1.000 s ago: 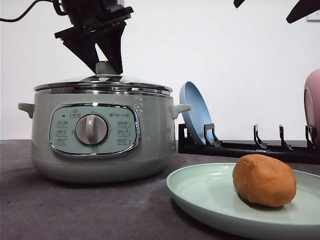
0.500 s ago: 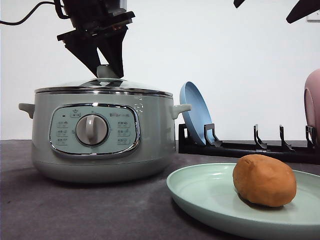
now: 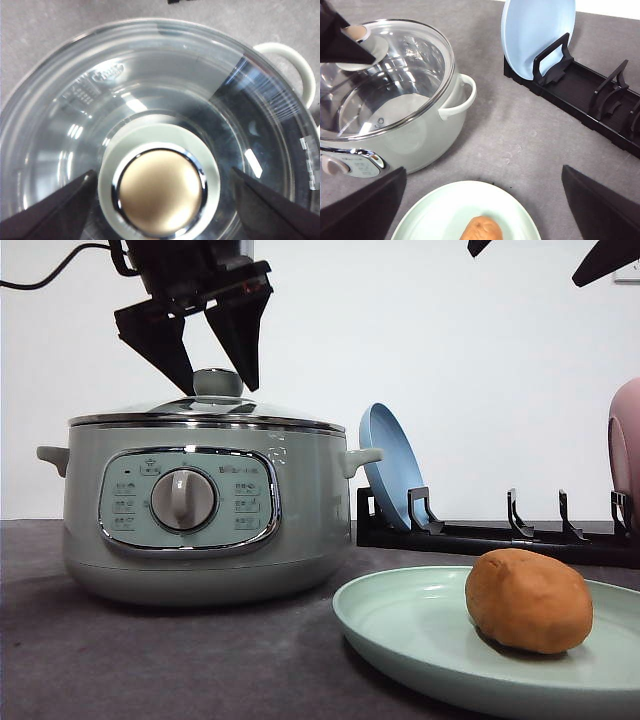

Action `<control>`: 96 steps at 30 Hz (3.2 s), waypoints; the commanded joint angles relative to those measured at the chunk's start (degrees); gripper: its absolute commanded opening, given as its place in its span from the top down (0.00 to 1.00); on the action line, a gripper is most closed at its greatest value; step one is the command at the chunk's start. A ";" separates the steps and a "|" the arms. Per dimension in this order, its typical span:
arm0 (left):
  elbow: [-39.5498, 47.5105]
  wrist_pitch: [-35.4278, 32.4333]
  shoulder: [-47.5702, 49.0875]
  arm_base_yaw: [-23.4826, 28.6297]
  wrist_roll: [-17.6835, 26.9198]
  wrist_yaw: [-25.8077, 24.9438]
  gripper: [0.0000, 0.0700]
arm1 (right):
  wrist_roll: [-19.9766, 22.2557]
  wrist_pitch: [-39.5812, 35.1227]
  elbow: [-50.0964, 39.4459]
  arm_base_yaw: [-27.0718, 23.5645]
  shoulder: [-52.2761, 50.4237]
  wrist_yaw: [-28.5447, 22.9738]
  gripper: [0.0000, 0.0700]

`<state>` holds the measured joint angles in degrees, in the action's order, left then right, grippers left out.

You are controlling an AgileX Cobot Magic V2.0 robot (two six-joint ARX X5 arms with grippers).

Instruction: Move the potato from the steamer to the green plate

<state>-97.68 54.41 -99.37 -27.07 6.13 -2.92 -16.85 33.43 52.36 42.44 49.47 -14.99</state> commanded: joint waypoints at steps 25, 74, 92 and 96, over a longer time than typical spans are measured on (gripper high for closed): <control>-7.49 16.82 14.23 -1.85 -1.02 -13.36 0.21 | 1.27 7.15 0.70 0.56 0.22 13.78 0.10; -7.49 20.72 14.82 -2.25 -0.97 -14.31 0.99 | 1.24 11.56 0.70 0.55 0.22 16.08 1.00; 14.53 -24.97 43.78 16.25 1.81 -13.62 0.99 | 1.24 11.56 0.70 0.55 0.22 16.08 1.00; 25.70 -32.49 53.17 22.36 1.79 -12.28 0.99 | 1.24 11.56 0.70 0.55 0.22 16.08 1.00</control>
<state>-73.06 23.43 -47.33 -5.28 8.04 -15.54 -16.05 45.29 52.36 42.44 49.47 1.32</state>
